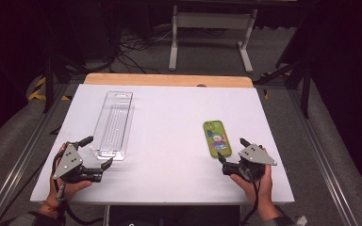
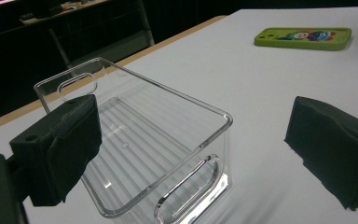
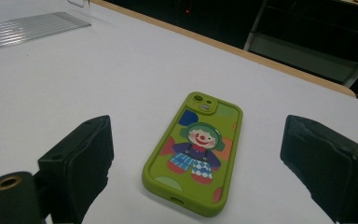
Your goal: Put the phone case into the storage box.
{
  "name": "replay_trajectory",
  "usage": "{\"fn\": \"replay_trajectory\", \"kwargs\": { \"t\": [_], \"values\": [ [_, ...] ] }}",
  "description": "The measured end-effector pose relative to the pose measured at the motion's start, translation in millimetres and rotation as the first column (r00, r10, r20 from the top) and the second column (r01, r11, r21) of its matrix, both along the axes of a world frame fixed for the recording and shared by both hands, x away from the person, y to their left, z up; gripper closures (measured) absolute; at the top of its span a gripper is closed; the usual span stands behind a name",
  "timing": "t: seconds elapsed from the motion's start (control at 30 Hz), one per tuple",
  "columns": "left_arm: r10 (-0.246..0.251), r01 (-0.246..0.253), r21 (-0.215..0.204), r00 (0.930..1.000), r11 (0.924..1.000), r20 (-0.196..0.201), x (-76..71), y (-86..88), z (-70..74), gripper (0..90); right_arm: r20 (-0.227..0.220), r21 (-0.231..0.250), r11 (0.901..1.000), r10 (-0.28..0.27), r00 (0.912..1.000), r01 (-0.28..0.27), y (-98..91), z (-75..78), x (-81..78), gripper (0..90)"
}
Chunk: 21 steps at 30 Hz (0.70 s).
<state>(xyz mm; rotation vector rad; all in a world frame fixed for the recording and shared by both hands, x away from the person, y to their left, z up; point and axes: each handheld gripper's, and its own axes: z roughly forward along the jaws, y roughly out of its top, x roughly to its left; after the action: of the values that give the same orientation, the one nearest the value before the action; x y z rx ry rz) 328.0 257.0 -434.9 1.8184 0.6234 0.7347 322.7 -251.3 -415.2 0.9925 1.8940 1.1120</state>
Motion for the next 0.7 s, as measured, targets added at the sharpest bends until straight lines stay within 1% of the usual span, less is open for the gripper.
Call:
{"fn": "replay_trajectory", "kwargs": {
  "t": [0.07,0.1,0.17,0.23,0.27,0.33,0.37,0.4,0.43,0.47,0.5,0.53,0.57,0.6,0.67,0.7],
  "values": [
    [0.001,-0.001,0.004,1.0,1.0,0.002,0.2,-0.3,0.0,4.1,0.0,-0.002,1.0,0.002,1.0,-0.002,-0.2,-0.2,0.0,10.3],
    [-0.002,0.002,-0.003,1.0,1.0,-0.005,-0.5,-1.4,-0.9,4.1,-0.007,-0.008,1.0,0.005,1.0,-0.005,-0.4,-0.7,0.5,10.3],
    [-0.001,0.001,0.004,1.0,1.0,-0.004,-2.0,-1.5,-1.0,4.1,-0.007,-0.007,1.0,0.006,1.0,-0.006,-0.4,-0.5,0.7,10.3],
    [0.0,0.0,0.0,1.0,1.0,-0.001,-3.6,-0.4,-0.6,4.1,-0.019,-0.003,1.0,0.008,0.9998,-0.008,0.2,0.9,2.5,9.5],
    [0.002,-0.002,0.008,1.0,1.0,0.006,-3.5,0.6,-0.1,4.1,-0.033,-0.008,0.9999,0.009,0.9994,-0.009,1.0,1.9,5.2,8.8],
    [0.002,-0.003,0.004,1.0,1.0,0.01,-3.8,0.8,0.1,4.2,-0.058,-0.011,0.9999,0.003,0.9983,-0.004,2.5,4.9,11.0,8.6],
    [0.004,-0.004,0.003,1.0,1.0,-0.001,-5.5,0.8,-0.2,4.2,-0.084,-0.012,0.9999,-0.002,0.9964,0.001,3.6,8.1,16.6,8.3],
    [0.005,-0.005,0.006,1.0,1.0,0.005,-6.4,1.0,-0.2,4.3,-0.111,-0.012,0.9999,-0.01,0.9937,0.009,4.5,12.7,23.3,8.4],
    [0.0,0.0,0.007,1.0,1.0,-0.002,-7.8,0.7,-0.2,4.2,-0.139,-0.005,0.9999,-0.017,0.9902,0.016,5.7,16.7,29.5,8.7],
    [0.0,0.0,0.007,1.0,1.0,-0.002,-7.8,0.7,-0.2,4.2,-0.139,-0.005,0.9999,-0.017,0.9902,0.016,5.7,16.7,29.5,8.7],
    [0.004,-0.004,0.016,0.9999,0.9999,0.01,-8.7,0.5,0.2,4.2,-0.169,0.001,0.9998,-0.019,0.9854,0.019,6.9,20.8,36.2,9.5],
    [0.005,-0.005,0.013,0.9999,0.9999,0.013,-8.9,0.2,0.2,4.4,-0.236,0.008,0.9997,-0.021,0.9714,0.024,11.1,28.9,53.8,11.4],
    [0.003,-0.003,0.007,1.0,1.0,0.001,-8.7,-1.3,-0.2,4.4,-0.271,0.003,0.9996,-0.027,0.9622,0.029,13.8,31.2,60.9,11.4],
    [0.003,-0.003,0.007,1.0,1.0,0.001,-8.7,-1.3,-0.2,4.4,-0.319,-0.013,0.9995,-0.031,0.9472,0.028,18.5,34.5,73.4,11.4],
    [-0.001,0.001,0.026,1.0,0.9996,-0.003,-7.0,-2.0,-0.8,4.4,-0.39,-0.039,0.9992,-0.02,0.9205,0.005,27.1,37.5,90.7,11.1],
    [0.001,-0.001,0.023,1.0,0.9997,-0.008,-6.9,-2.4,-1.2,4.4,-0.431,-0.065,0.9979,-0.027,0.9019,-0.002,32.8,38.0,100.5,10.3]
  ]
}}
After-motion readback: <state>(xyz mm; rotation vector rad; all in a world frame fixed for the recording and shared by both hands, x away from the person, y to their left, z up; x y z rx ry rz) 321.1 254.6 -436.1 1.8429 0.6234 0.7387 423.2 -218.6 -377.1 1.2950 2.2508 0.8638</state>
